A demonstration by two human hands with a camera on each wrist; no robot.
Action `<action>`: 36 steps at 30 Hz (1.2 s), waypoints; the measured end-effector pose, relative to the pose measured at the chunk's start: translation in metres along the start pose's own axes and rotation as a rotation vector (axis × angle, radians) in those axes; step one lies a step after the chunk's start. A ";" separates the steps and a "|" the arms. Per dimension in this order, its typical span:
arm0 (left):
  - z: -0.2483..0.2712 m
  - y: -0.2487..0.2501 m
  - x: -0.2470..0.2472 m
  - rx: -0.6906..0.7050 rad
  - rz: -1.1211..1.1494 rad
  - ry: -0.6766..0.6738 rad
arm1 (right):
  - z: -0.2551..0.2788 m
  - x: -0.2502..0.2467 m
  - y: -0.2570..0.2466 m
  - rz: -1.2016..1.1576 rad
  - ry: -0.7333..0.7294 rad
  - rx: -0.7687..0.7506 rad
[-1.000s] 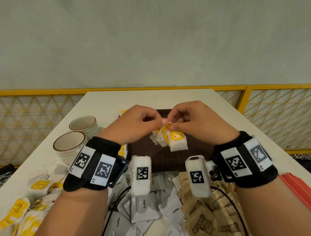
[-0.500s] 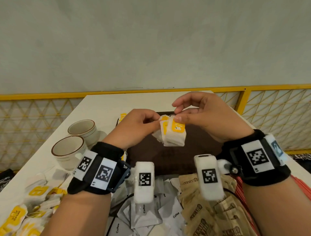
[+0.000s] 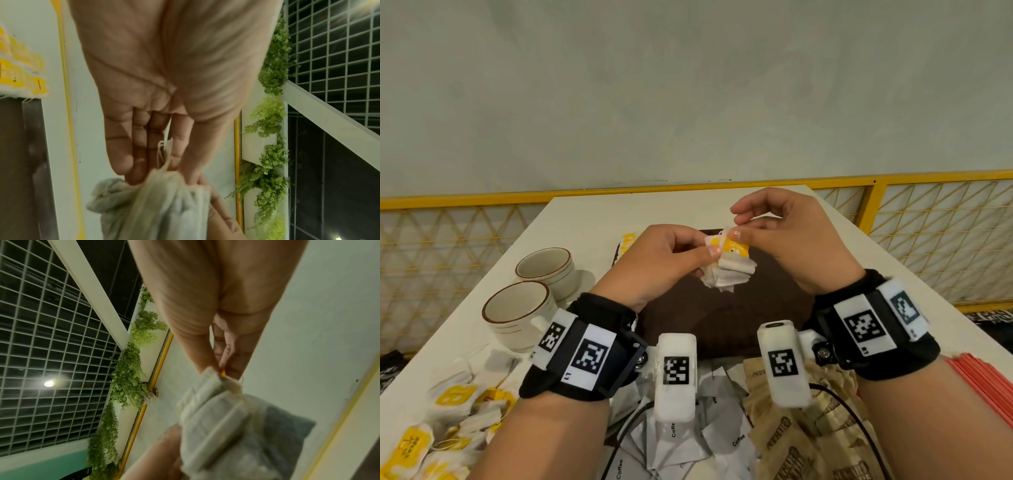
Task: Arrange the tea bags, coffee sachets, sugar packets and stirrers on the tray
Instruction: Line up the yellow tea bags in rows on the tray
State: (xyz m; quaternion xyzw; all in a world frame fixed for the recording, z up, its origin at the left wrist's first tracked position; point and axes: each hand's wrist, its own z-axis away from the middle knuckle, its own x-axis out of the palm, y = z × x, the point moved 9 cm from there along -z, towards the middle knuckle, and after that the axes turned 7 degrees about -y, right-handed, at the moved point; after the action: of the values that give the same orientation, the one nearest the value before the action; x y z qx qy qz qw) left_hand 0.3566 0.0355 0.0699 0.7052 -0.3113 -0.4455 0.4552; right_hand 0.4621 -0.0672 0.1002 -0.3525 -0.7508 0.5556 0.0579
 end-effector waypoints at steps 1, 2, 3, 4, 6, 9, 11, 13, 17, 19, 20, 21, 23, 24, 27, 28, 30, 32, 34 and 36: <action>0.000 -0.001 0.000 -0.001 -0.018 0.005 | 0.000 0.000 0.000 0.002 -0.002 0.001; -0.001 -0.002 -0.001 -0.004 -0.028 0.014 | 0.000 0.001 0.001 0.009 -0.009 0.005; -0.001 -0.004 -0.003 -0.005 -0.035 0.027 | 0.000 0.003 0.002 0.024 -0.024 0.012; -0.002 -0.006 -0.006 -0.003 -0.038 0.043 | -0.001 0.005 0.004 0.045 -0.047 0.021; -0.002 -0.007 -0.010 0.001 -0.024 0.068 | 0.000 0.008 0.006 0.068 -0.088 0.043; -0.002 -0.008 -0.015 0.003 0.019 0.101 | -0.001 0.004 0.004 0.033 -0.062 0.034; -0.002 -0.009 -0.020 0.006 0.041 0.143 | 0.000 0.000 0.001 -0.024 -0.042 0.011; -0.001 -0.008 -0.026 0.013 0.024 0.188 | 0.000 -0.004 -0.006 -0.006 -0.037 -0.026; 0.001 -0.002 -0.030 0.035 -0.064 0.211 | 0.009 0.011 -0.019 -0.010 -0.256 -0.026; 0.001 0.001 -0.027 0.044 -0.103 0.190 | 0.012 0.019 -0.019 0.010 -0.297 -0.005; 0.000 0.002 -0.025 0.047 -0.114 0.174 | 0.010 0.018 -0.018 0.054 -0.257 0.002; 0.000 0.003 -0.023 0.051 -0.122 0.156 | 0.008 0.016 -0.015 0.111 -0.205 0.006; 0.001 0.006 -0.019 0.061 -0.141 0.125 | 0.005 0.017 -0.011 0.199 -0.157 0.007; 0.001 0.007 -0.017 0.065 -0.142 0.113 | 0.004 0.018 -0.009 0.211 -0.159 0.005; 0.001 0.006 -0.015 0.065 -0.133 0.076 | 0.003 0.018 -0.008 0.265 -0.171 -0.013; 0.001 0.005 -0.016 0.063 -0.125 0.068 | 0.003 0.016 -0.008 0.313 -0.170 -0.023; 0.001 0.002 -0.020 0.075 -0.087 0.056 | 0.002 0.008 -0.008 0.386 -0.156 -0.024; 0.002 0.000 -0.026 0.087 -0.061 0.071 | 0.001 -0.002 -0.004 0.389 -0.134 -0.005; 0.002 -0.003 -0.033 0.070 -0.082 0.110 | 0.001 -0.007 -0.003 0.359 -0.152 0.009; 0.001 -0.006 -0.038 0.049 -0.133 0.140 | 0.006 0.001 -0.010 0.305 -0.253 -0.004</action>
State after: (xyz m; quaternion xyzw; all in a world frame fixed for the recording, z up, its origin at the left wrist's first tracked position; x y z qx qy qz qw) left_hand 0.3406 0.0693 0.0777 0.7647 -0.2419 -0.4166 0.4280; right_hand 0.4539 -0.0723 0.1064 -0.3897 -0.6913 0.5961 -0.1223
